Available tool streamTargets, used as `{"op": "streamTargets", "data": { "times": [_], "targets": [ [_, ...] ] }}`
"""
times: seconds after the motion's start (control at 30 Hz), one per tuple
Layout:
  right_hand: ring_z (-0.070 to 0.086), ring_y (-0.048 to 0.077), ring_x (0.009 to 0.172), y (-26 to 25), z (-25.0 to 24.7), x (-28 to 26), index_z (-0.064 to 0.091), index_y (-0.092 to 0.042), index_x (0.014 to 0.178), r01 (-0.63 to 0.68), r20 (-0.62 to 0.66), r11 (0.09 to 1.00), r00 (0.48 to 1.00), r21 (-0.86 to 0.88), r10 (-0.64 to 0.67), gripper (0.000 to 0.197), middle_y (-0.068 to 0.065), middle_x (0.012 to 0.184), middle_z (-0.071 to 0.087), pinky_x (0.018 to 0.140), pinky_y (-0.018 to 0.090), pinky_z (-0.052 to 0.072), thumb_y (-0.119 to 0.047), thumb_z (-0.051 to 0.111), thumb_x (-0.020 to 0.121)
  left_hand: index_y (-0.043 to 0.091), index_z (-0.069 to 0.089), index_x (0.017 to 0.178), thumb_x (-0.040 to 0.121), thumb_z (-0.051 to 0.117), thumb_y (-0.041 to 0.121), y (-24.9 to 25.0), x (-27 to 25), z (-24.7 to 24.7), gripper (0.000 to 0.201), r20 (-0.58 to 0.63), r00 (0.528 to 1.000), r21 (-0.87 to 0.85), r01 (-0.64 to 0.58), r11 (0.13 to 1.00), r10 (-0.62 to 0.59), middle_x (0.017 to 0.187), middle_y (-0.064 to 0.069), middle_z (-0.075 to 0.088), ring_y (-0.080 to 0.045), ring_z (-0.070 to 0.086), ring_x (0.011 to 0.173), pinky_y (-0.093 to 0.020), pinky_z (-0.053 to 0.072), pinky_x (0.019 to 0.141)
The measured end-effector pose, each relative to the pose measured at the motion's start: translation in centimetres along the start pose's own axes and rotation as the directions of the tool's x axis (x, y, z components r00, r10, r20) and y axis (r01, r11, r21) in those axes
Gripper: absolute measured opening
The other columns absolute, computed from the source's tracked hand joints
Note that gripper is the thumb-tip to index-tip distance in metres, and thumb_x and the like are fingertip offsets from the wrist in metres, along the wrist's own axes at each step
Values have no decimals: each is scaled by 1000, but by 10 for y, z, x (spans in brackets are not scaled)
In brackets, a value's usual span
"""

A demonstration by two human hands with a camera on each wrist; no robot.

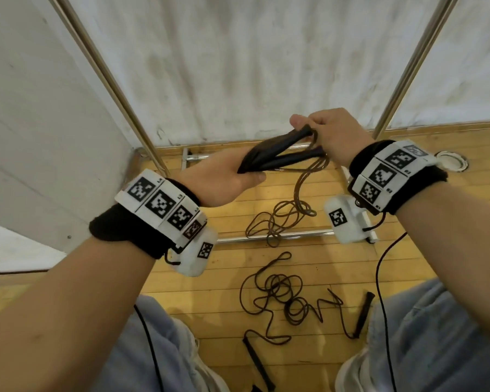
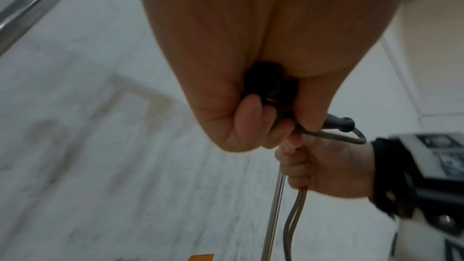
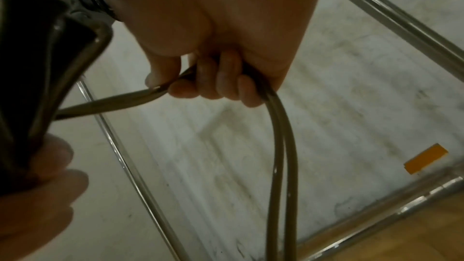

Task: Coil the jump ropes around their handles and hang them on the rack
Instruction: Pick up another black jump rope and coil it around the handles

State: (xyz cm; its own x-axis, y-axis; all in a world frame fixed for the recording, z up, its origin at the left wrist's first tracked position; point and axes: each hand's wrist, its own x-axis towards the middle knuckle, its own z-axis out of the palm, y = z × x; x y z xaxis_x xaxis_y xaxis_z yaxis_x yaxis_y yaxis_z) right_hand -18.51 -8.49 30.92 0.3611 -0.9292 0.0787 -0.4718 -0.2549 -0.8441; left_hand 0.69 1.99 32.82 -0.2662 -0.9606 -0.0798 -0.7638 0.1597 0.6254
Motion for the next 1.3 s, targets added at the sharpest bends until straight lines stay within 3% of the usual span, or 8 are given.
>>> {"op": "streamTargets", "data": {
  "times": [0.07,0.13,0.27,0.43,0.63,0.77,0.97,1.3],
  "targets": [
    [35,6,48,2,6,-1,67,-3,75,-25,36,997,999,69,23,45,-6,53,43,53,19,30,-44,55,90,25,57,106,97,54,21,4,-1,-4,11,-64,998,-115,1,993,-8,63,17,51,8,48,54,-7,35,53],
    [36,4,44,4,14,-5,58,-14,61,-18,57,999,998,50,15,46,-10,49,45,50,16,32,-48,50,92,22,60,98,97,53,25,5,-2,-7,7,-114,992,-226,29,974,-56,61,15,51,-4,47,55,-21,44,58],
    [33,14,47,6,29,-13,46,-19,60,-17,112,998,993,-61,24,54,-2,53,38,52,25,33,-59,33,93,0,61,102,96,53,30,1,1,-9,32,-246,957,-275,84,958,-154,72,-7,49,-21,48,63,-44,49,65],
    [38,17,56,0,48,-25,41,-18,62,-69,251,978,961,-195,118,58,0,61,41,62,31,34,-62,19,94,15,53,103,94,56,32,-10,11,-7,19,-409,873,-395,93,914,-266,82,-6,59,-18,50,64,-40,46,64],
    [30,15,46,-20,71,-43,34,-15,56,24,375,961,923,-274,83,62,-4,50,33,52,28,26,-64,23,92,16,49,96,98,48,33,-24,17,1,17,-602,786,-59,133,989,-141,71,9,53,-6,51,59,-15,38,47],
    [29,13,44,-32,77,-48,30,-18,54,23,389,971,918,-236,73,54,-6,48,29,50,29,26,-54,33,96,13,45,104,99,45,33,-35,21,5,21,-601,788,85,229,970,-134,71,6,50,-15,51,60,-30,37,50],
    [43,13,59,-44,73,-48,54,-12,79,106,391,968,920,-230,-8,38,-4,64,46,53,26,31,-35,32,101,16,37,98,100,42,35,-46,24,13,20,-519,813,147,389,909,-264,84,-6,53,-26,52,72,-36,39,61],
    [34,12,49,-38,57,-45,37,-16,59,172,264,916,961,-363,-76,48,-4,53,35,48,23,23,-40,30,101,22,43,92,97,50,36,-62,12,17,17,-513,808,101,392,915,-289,70,6,48,-22,51,72,-31,37,63]
  ]
}}
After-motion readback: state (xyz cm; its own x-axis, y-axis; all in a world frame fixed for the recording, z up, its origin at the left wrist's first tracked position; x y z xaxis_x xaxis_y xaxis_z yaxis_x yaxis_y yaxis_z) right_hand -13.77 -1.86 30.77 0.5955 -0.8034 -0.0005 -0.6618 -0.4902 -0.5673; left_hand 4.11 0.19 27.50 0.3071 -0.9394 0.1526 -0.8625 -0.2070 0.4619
